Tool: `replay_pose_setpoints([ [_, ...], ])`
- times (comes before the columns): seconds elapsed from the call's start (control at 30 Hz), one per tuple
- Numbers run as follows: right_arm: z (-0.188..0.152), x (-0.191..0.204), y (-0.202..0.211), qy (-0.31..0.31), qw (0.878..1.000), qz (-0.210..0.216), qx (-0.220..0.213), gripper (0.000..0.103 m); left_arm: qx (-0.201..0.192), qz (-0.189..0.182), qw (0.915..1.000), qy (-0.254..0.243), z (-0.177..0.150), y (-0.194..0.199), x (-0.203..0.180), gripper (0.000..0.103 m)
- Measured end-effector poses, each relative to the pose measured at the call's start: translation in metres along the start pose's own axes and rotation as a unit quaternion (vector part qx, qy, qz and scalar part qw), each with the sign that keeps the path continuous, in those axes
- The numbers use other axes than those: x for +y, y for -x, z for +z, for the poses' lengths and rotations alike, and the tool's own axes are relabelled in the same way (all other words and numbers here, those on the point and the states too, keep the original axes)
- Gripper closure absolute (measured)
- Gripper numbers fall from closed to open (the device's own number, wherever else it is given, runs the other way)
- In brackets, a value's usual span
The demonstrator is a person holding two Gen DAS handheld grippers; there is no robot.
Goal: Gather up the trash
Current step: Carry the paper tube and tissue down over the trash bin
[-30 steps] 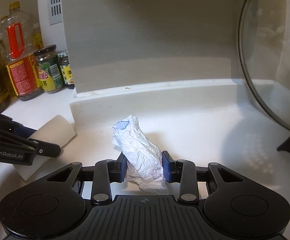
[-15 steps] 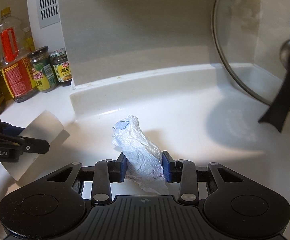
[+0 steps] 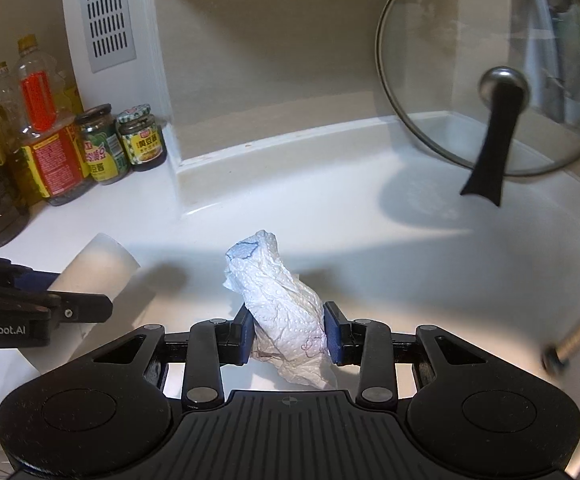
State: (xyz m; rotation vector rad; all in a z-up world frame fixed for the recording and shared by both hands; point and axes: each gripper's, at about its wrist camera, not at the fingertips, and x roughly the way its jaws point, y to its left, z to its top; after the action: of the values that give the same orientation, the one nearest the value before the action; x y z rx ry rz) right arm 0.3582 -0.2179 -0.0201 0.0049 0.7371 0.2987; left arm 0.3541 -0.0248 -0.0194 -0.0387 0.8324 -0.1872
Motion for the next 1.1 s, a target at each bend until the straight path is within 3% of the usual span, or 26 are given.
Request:
replay_pose_setpoints([
  [0.47, -0.068, 0.078, 0.101, -0.049, 0.998, -0.023, -0.016, 0.067, -0.015, -0.047, 0.9978, -0.044, -0.07, 0.093, 0.002, 0.064],
  [0.7, -0.101, 0.102, 0.137, -0.065, 0.997, -0.035, -0.01, 0.067, -0.011, -0.068, 0.996, -0.056, -0.101, 0.119, 0.002, 0.064],
  [1.1, -0.143, 0.105, 0.153, -0.05, 0.999, 0.008, 0.017, 0.067, 0.008, -0.048, 0.9984, -0.028, -0.142, 0.132, -0.02, 0.064],
])
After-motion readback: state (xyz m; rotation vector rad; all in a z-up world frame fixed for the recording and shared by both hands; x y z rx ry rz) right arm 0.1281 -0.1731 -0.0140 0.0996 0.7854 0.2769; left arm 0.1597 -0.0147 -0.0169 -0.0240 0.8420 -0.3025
